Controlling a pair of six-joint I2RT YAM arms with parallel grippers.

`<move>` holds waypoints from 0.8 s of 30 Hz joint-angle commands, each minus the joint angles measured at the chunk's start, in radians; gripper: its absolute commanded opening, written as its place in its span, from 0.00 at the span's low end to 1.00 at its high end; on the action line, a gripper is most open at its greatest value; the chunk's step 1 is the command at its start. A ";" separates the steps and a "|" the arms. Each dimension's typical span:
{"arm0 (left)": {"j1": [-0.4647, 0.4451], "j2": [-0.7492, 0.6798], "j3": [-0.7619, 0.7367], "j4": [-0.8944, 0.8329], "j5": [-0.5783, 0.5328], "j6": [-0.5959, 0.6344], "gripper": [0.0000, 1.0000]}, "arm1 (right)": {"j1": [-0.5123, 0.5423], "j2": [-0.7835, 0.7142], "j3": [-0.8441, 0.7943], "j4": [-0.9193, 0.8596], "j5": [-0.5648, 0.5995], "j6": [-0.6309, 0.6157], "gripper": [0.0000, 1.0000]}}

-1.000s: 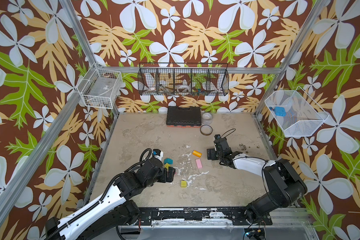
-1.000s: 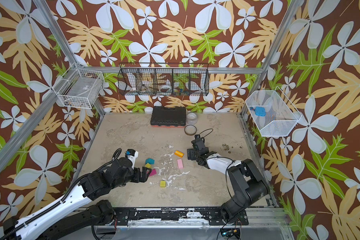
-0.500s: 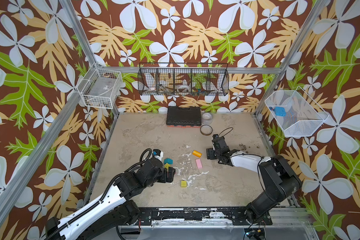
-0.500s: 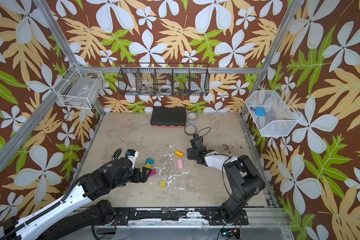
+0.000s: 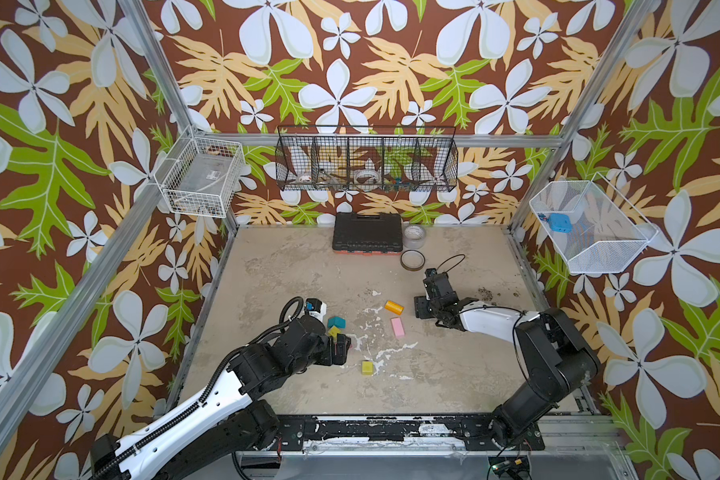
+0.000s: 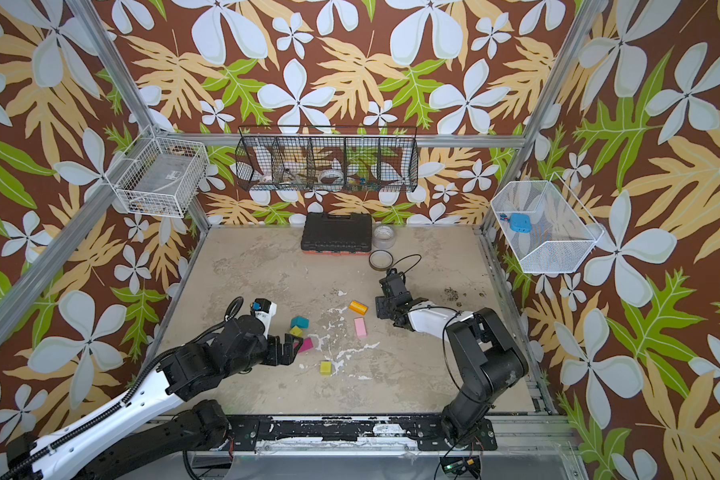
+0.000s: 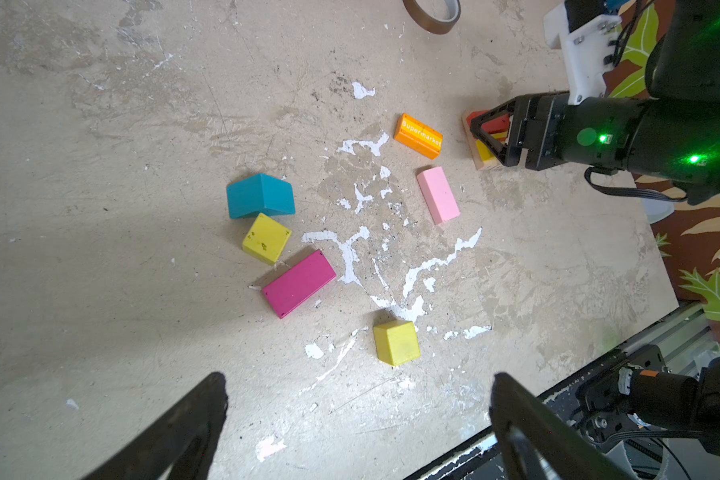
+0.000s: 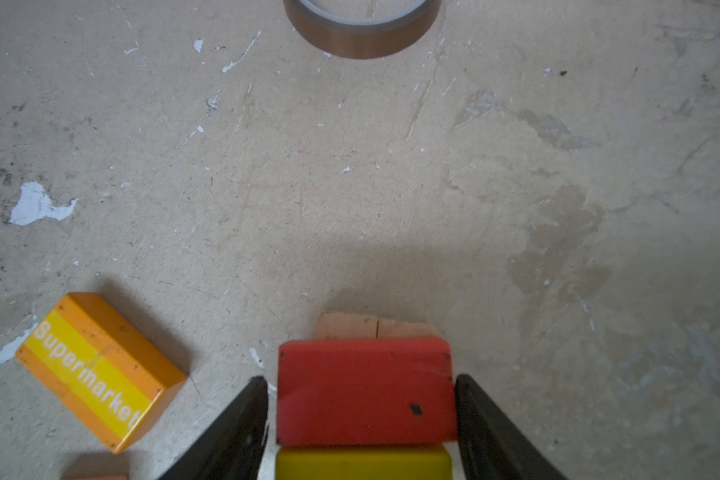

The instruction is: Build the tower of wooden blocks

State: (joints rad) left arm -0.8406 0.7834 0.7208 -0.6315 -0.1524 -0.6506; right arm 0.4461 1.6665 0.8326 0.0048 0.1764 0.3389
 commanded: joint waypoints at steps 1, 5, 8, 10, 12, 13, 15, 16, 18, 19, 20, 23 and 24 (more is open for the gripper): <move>0.000 -0.001 0.000 0.015 0.002 0.002 1.00 | -0.001 0.003 0.005 -0.016 0.013 0.010 0.70; 0.001 -0.003 0.000 0.015 0.002 0.002 1.00 | -0.003 0.002 0.003 -0.016 0.013 0.012 0.68; 0.001 -0.003 0.000 0.015 0.002 0.002 1.00 | -0.003 0.001 0.002 -0.017 0.012 0.014 0.68; 0.001 -0.003 0.000 0.016 0.002 0.001 1.00 | -0.002 -0.001 0.000 -0.016 0.011 0.015 0.67; 0.001 -0.003 0.000 0.016 0.002 0.002 1.00 | -0.003 -0.001 -0.001 -0.016 0.010 0.017 0.67; 0.000 -0.003 0.000 0.015 0.002 0.001 1.00 | -0.002 -0.001 -0.001 -0.017 0.010 0.017 0.67; 0.001 -0.003 0.000 0.015 0.002 0.002 1.00 | -0.003 -0.001 -0.001 -0.016 0.008 0.016 0.67; 0.001 -0.003 0.000 0.015 0.002 0.002 1.00 | -0.002 0.000 -0.001 -0.017 0.005 0.017 0.66; 0.001 -0.003 0.000 0.015 0.002 0.002 1.00 | -0.003 -0.002 -0.003 -0.016 0.005 0.015 0.66; 0.000 -0.003 0.000 0.015 0.002 0.002 1.00 | -0.003 -0.003 -0.003 -0.017 0.005 0.017 0.66; 0.001 -0.003 0.000 0.017 0.002 0.002 1.00 | -0.003 -0.004 -0.006 -0.014 0.004 0.017 0.65; 0.001 -0.003 0.000 0.016 0.002 0.002 1.00 | -0.003 -0.010 -0.010 -0.012 0.000 0.018 0.65; 0.001 -0.003 0.000 0.016 0.002 0.002 1.00 | -0.003 -0.011 -0.013 -0.012 0.000 0.018 0.65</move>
State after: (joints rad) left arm -0.8406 0.7818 0.7208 -0.6315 -0.1524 -0.6502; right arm 0.4442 1.6630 0.8246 0.0036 0.1764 0.3515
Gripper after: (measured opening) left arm 0.998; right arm 0.646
